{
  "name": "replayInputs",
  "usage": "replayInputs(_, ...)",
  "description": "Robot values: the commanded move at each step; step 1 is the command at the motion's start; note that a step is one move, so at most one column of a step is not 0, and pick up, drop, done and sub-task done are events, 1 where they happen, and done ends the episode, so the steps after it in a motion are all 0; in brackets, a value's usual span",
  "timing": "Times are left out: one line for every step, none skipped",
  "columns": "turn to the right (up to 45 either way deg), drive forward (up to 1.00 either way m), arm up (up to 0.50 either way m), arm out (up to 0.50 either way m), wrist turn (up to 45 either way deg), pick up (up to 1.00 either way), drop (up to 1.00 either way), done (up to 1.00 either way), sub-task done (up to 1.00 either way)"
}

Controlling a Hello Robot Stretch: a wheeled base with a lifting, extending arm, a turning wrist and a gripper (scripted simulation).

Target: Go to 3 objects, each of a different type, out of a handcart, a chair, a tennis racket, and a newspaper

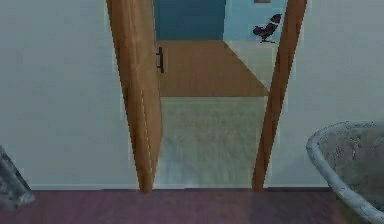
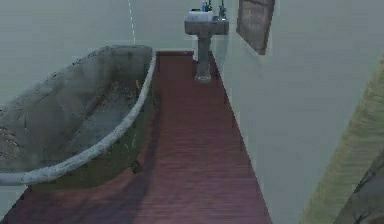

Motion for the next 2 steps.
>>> replayInputs(0.0,1.0,0.0,0.0,0.0,0.0,0.0,0.0,0.0)
replayInputs(0.0,0.5,0.0,0.0,0.0,0.0,0.0,0.0,0.0)
